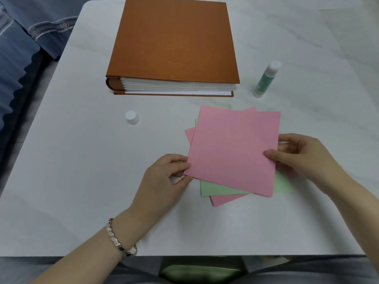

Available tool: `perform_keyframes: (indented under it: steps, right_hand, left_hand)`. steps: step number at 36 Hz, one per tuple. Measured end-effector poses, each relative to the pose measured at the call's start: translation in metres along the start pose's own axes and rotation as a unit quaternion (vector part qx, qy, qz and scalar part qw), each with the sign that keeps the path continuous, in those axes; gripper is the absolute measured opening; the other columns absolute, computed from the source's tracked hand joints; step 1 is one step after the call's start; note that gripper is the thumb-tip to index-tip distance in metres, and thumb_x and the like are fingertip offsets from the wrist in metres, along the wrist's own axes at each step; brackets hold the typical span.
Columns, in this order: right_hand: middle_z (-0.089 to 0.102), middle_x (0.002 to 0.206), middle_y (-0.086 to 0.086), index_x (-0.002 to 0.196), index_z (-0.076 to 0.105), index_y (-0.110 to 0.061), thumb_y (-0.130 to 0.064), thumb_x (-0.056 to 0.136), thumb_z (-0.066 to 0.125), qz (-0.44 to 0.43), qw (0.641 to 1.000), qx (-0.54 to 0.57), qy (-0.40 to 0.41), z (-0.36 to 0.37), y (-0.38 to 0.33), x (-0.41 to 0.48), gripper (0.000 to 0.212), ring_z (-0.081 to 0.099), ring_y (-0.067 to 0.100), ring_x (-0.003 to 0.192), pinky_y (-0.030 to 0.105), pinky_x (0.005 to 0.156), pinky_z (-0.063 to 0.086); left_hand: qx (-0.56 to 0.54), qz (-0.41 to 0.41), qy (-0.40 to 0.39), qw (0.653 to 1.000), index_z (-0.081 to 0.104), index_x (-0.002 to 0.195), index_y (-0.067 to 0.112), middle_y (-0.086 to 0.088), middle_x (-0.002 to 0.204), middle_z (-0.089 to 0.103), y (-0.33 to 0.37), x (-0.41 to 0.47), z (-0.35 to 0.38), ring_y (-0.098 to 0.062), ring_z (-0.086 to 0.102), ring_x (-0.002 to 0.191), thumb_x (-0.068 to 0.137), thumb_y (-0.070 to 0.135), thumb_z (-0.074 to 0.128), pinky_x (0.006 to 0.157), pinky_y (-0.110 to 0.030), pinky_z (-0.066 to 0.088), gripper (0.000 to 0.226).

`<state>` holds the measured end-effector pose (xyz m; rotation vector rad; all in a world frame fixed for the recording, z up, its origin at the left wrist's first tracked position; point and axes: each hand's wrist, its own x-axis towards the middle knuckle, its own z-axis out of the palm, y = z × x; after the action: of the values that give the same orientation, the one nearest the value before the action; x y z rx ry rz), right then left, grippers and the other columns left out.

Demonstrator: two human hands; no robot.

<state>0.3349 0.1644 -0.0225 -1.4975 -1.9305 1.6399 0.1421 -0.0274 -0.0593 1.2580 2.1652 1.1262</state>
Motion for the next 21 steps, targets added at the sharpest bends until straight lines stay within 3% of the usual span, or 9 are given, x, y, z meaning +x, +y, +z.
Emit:
perform_keyframes:
  steps: [6,12,17,21]
  right_hand:
    - [0.065,0.052,-0.004,0.089,0.065,-0.019,-0.005,0.076,0.073,0.028,0.997,-0.055,-0.035,-0.006,0.0,-0.002,0.021,0.059,0.005,0.046,0.025,0.058,0.048]
    - [0.067,0.056,0.0,0.082,0.067,-0.011,-0.006,0.074,0.075,0.028,0.996,-0.09,-0.007,-0.003,0.004,-0.002,0.013,0.06,0.006,0.048,0.036,0.068,0.052]
    - [0.066,0.06,0.002,0.08,0.066,-0.013,-0.007,0.072,0.077,0.014,0.995,-0.099,0.013,0.001,0.008,-0.002,0.016,0.063,0.021,0.06,0.042,0.077,0.052]
    - [0.065,0.059,0.0,0.077,0.065,-0.016,-0.007,0.07,0.078,0.009,0.995,-0.099,0.022,0.003,0.011,-0.002,0.017,0.063,0.022,0.062,0.043,0.077,0.052]
  left_hand:
    - [0.006,0.002,-0.002,1.0,0.074,0.097,0.007,0.023,0.099,0.056,0.0,0.0,0.0,0.008,0.057,0.08,0.073,0.0,0.076,0.076,0.0,0.04,0.024]
    - [0.004,-0.005,0.001,1.0,0.074,0.097,0.008,0.023,0.1,0.056,0.0,0.0,0.001,0.01,0.057,0.079,0.073,0.001,0.076,0.075,0.001,0.039,0.025]
    - [0.001,-0.005,0.004,1.0,0.074,0.097,0.007,0.021,0.099,0.057,-0.001,0.0,0.001,0.011,0.057,0.079,0.073,0.0,0.077,0.075,0.001,0.039,0.025]
    - [0.0,-0.007,0.001,1.0,0.074,0.097,0.007,0.021,0.1,0.057,-0.001,0.0,0.001,0.009,0.057,0.08,0.073,0.0,0.077,0.075,0.001,0.039,0.025]
